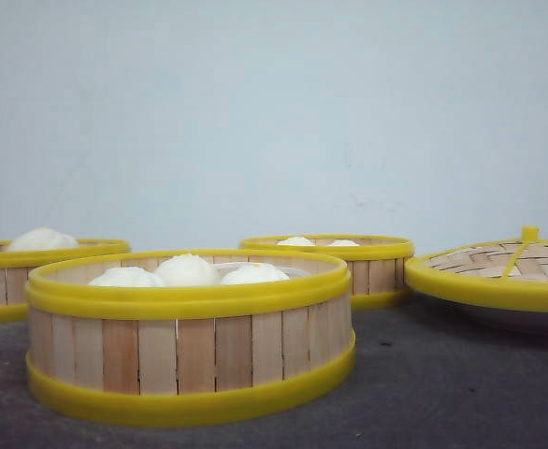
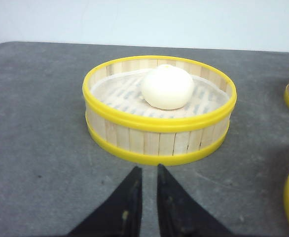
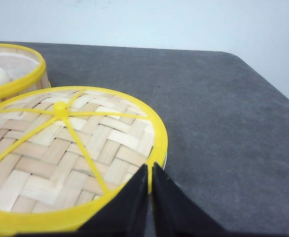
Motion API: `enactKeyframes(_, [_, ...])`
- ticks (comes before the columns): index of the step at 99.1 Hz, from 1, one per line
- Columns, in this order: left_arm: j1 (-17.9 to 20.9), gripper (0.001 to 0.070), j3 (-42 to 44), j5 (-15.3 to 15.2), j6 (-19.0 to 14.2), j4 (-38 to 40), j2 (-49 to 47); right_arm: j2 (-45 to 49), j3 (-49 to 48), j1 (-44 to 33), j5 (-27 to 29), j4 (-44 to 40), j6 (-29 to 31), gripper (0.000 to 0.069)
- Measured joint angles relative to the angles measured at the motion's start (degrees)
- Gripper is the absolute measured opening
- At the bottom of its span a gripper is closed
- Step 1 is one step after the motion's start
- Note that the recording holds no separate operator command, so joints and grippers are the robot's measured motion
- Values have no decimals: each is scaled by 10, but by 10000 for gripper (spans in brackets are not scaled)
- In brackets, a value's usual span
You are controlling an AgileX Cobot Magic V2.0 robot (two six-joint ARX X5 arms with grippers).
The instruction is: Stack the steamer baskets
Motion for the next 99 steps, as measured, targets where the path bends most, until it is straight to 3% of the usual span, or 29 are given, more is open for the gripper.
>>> enactKeyframes(35, [0, 28, 0, 0, -19, 0, 0, 0, 0, 0, 0, 0, 6, 8])
enactKeyframes(57, [0, 27, 0, 0, -24, 0, 0, 0, 0, 0, -15, 0, 97, 8])
enactKeyframes(99, [0, 25, 5, -1, -104, -7, 0, 2, 5, 0, 0, 28, 210, 8])
